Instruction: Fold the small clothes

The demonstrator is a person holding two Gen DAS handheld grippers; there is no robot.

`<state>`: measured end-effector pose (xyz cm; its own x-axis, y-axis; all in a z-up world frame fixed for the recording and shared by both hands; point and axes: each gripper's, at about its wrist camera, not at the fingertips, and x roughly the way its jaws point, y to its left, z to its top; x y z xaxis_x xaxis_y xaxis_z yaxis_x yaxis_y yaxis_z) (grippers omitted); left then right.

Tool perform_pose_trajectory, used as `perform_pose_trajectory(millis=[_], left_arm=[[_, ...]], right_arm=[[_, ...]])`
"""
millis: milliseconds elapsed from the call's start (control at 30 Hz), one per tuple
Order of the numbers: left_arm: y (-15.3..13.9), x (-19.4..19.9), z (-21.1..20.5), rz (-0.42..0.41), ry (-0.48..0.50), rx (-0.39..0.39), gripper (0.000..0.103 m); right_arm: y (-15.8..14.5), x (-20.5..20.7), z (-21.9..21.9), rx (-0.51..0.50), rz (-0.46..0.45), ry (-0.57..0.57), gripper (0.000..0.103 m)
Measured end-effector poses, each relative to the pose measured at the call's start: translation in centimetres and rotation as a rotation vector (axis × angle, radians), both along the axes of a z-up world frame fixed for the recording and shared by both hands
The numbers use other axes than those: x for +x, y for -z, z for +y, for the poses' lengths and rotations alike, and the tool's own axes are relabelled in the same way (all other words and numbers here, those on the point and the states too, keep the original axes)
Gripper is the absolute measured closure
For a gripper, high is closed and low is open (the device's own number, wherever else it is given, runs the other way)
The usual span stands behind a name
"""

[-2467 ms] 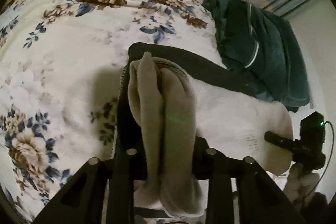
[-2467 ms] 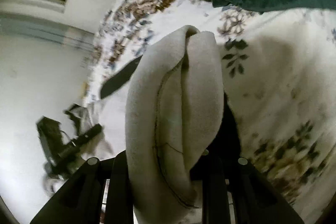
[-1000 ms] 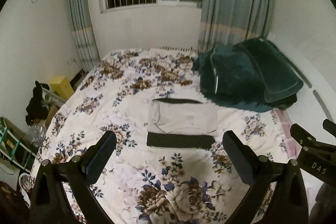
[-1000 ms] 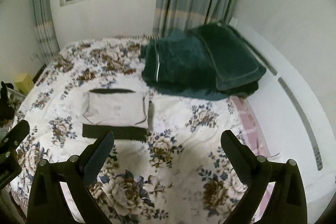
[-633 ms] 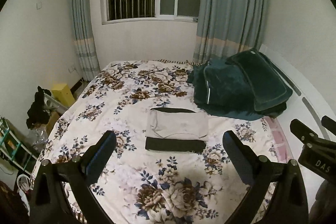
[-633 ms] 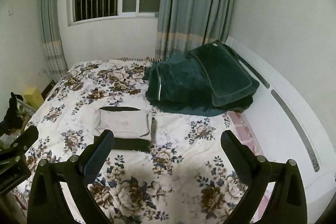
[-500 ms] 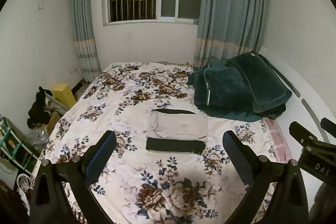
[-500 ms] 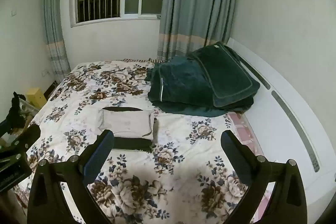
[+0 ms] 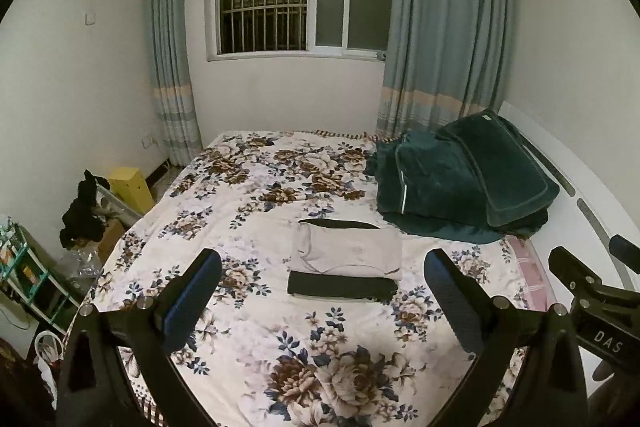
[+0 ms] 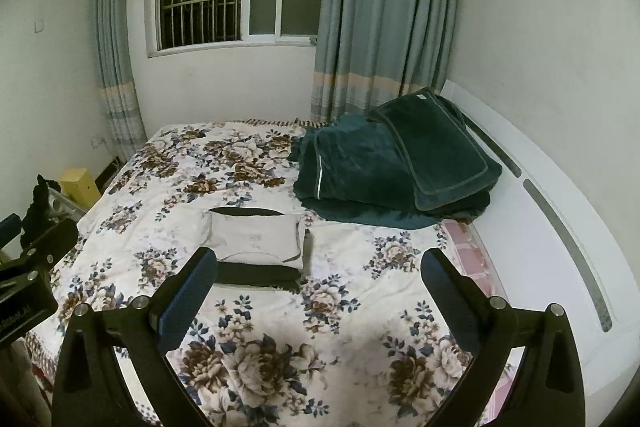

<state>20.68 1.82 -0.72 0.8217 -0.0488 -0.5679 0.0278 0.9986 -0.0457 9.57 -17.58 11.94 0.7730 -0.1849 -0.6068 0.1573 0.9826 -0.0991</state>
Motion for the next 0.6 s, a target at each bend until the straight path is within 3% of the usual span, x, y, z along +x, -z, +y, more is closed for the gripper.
perform_pose_trajectory(millis=[600], left_arm=[[-0.8,-1.6,-0.3,-0.018,0.009,0.004,0.0]], right_arm=[[0.2,-0.6,0.1,0.021,-0.002,-0.012,0.0]])
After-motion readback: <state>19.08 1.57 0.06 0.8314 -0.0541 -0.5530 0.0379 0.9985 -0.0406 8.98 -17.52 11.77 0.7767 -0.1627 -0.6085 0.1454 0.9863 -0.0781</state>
